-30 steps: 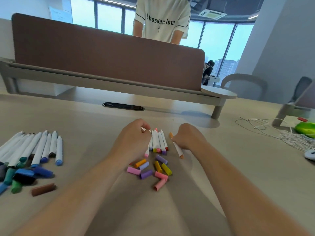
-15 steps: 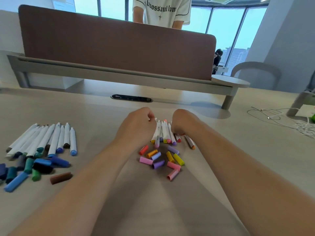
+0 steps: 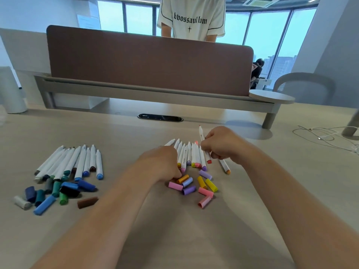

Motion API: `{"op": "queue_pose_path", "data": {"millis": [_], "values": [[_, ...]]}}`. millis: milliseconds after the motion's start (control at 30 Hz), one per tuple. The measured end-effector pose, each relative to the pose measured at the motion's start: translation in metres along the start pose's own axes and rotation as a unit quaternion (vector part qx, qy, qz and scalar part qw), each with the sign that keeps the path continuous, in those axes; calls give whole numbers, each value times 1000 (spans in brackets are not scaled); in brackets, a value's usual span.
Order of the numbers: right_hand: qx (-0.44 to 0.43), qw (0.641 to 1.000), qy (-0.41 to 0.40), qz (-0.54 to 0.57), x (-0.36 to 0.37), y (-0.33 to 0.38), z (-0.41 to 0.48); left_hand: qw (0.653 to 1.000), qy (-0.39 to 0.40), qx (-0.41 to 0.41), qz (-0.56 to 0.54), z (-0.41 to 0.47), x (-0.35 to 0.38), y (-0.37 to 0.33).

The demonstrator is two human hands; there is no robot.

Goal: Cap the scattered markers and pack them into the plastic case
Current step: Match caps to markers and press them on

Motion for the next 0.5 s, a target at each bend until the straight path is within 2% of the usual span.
{"op": "queue_pose_path", "data": {"millis": [200, 300, 400, 500], "values": [[-56, 997, 13, 47, 13, -9, -10, 1000, -18, -10, 0, -1, -4, 4], [-100, 994, 35, 17, 17, -7, -11, 984, -52, -25, -167, -3, -18, 16], [-166, 985, 32, -27, 16, 2, -15, 927, -124, -39, -351, -4, -30, 28], [-190, 980, 37, -33, 18, 6, -18, 838, -146, -63, -522, 0, -24, 35]]}}
Point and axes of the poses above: each hand's wrist, its own z-axis towards the middle knuckle, its own x-axis out of the palm, y = z × x, the point moved 8 cm from there along z, towards the middle knuckle, and after that the axes turned 15 degrees about z, right-handed, at the moved point
